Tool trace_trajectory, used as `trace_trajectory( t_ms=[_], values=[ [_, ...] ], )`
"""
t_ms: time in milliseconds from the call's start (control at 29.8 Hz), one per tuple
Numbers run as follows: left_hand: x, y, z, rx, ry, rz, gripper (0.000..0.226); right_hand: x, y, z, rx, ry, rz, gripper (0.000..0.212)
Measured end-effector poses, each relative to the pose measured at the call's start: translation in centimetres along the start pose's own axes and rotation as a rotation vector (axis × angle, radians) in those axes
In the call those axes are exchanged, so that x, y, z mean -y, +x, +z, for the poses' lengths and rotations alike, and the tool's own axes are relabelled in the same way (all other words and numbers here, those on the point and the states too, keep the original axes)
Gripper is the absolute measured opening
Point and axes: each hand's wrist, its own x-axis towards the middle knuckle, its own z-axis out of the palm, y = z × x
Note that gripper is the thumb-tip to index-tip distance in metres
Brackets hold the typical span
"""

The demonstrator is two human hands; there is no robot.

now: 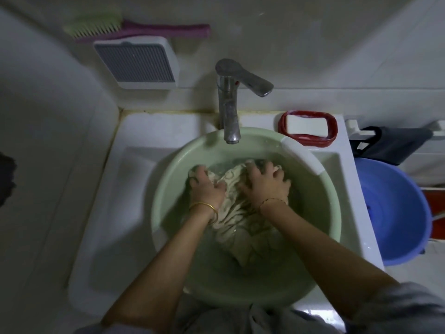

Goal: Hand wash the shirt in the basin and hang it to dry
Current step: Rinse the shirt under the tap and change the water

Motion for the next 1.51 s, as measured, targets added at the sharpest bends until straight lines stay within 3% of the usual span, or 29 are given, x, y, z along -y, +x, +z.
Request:
trace_trajectory(
  t_ms=[67,134,235,302,369,470,537,604,705,839,973,1040,1141,1208,1242,1309,1376,1443,1510],
  values=[
    [1.1,-0.3,1.3,0.04,0.42,0.089,0.08,0.7,-0.4,1.9,0.059,-0.108,-0.116,0.073],
    [2.5,-1.2,2.5,0.055,0.754,0.207,0.077,1.5,-0.9,3.5,0.12,-0.234,-0.208,0.07],
    [4.3,-0.8,3.0,0.184,0.877,0.145,0.059,1.1,-0.5,4.1,0.166,-0.423,-0.264,0.056],
    [4.7,-0.2,2.4,0.185,0.787,0.037,0.05,0.5,-0.3,3.5,0.107,-0.387,-0.168,0.047],
    [4.7,0.0,2.1,0.142,0.518,0.005,0.046,0.5,-0.5,2.9,0.088,-0.191,-0.022,0.055],
    [3.8,1.0,1.9,0.145,-0.312,-0.187,0.034,1.0,-0.4,2.4,0.134,0.217,0.137,0.035],
    [2.6,1.4,1.7,0.195,-0.782,-0.371,0.029,1.5,-1.3,1.3,0.113,0.446,0.1,0.014],
    [0.6,1.0,1.2,0.237,-0.982,-0.498,0.042,2.3,-3.2,-0.6,0.061,0.536,-0.017,0.032],
    [-1.2,-1.4,-0.2,0.413,-0.899,-0.493,0.041,3.9,-6.2,-3.8,-0.018,0.557,-0.112,0.037],
    [-1.5,-4.4,-0.5,0.397,-0.759,-0.473,0.038,5.2,-6.0,-4.2,-0.117,0.498,-0.135,0.034],
    [-4.7,-4.5,0.5,0.325,-0.912,-0.423,0.039,3.8,-3.4,-4.0,-0.136,0.53,0.041,0.029],
    [-4.3,-3.2,0.4,0.321,-0.628,-0.291,0.036,1.6,-1.8,-3.3,-0.105,0.47,0.122,0.031],
    [-2.0,-0.2,-0.9,-0.005,-0.137,0.014,0.038,-1.2,-0.6,-2.5,0.117,0.328,0.12,0.034],
    [-1.6,0.3,-1.7,0.038,-0.046,0.092,0.043,-2.1,-0.7,-2.5,0.301,0.221,0.114,0.04],
    [-1.3,0.6,-1.7,0.084,0.057,0.071,0.058,-2.2,-0.9,-2.7,0.351,0.136,0.122,0.043],
    [-0.4,1.0,-1.4,0.118,0.222,0.049,0.072,-1.5,-1.8,-3.4,0.319,-0.093,0.11,0.046],
    [0.1,1.1,-0.9,0.111,0.169,0.092,0.059,0.3,-2.4,-4.5,0.157,-0.254,0.02,0.044],
    [0.2,1.0,-0.8,0.178,-0.044,0.092,0.048,1.9,-1.8,-3.8,0.041,-0.149,-0.163,0.042],
    [0.1,0.6,-0.7,0.291,-0.384,0.001,0.059,3.0,-1.2,-2.3,0.122,0.037,-0.331,0.063]
  ],
)
